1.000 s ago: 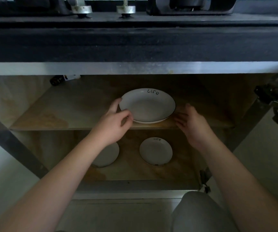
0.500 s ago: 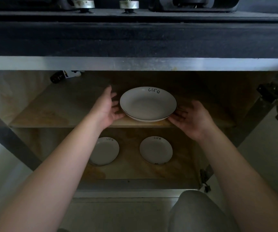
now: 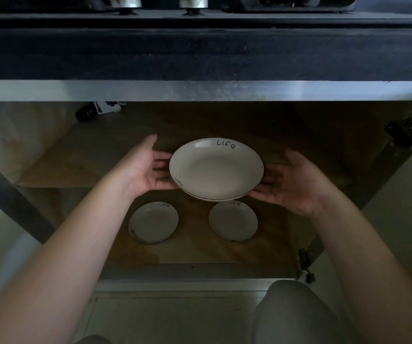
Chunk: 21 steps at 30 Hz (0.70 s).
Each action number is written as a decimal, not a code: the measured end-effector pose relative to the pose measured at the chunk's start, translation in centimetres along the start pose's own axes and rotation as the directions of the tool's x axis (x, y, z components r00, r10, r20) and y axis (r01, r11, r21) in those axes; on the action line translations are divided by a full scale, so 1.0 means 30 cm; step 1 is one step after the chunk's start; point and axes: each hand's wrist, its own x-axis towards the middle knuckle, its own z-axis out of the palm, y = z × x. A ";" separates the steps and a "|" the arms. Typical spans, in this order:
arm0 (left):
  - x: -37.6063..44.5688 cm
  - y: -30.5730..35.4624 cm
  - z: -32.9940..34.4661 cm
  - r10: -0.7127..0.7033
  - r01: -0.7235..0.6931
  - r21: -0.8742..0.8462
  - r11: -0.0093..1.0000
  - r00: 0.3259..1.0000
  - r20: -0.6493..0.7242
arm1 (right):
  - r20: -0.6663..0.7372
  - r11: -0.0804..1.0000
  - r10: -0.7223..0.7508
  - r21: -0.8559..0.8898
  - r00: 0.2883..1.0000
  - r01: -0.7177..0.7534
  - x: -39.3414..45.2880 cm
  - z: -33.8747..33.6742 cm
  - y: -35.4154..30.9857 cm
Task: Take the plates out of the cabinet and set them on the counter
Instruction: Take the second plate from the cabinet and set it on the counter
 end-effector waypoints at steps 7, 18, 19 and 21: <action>-0.044 -0.050 -0.071 0.038 -0.035 -0.050 0.998 0.998 0.043 | 0.034 0.997 -0.020 -0.077 0.999 0.023 -0.012 0.012 0.023; -0.328 -0.018 -0.178 -0.116 0.091 -0.166 0.982 0.982 -0.149 | -0.045 0.971 0.104 -0.213 0.994 -0.111 -0.199 0.187 0.056; -0.371 -0.010 -0.183 -0.144 0.114 -0.170 0.979 0.974 -0.174 | -0.054 0.965 0.126 -0.224 0.991 -0.135 -0.234 0.205 0.059; -0.463 0.012 -0.192 -0.190 0.156 -0.166 0.974 0.958 -0.214 | -0.076 0.950 0.173 -0.250 0.982 -0.187 -0.308 0.243 0.057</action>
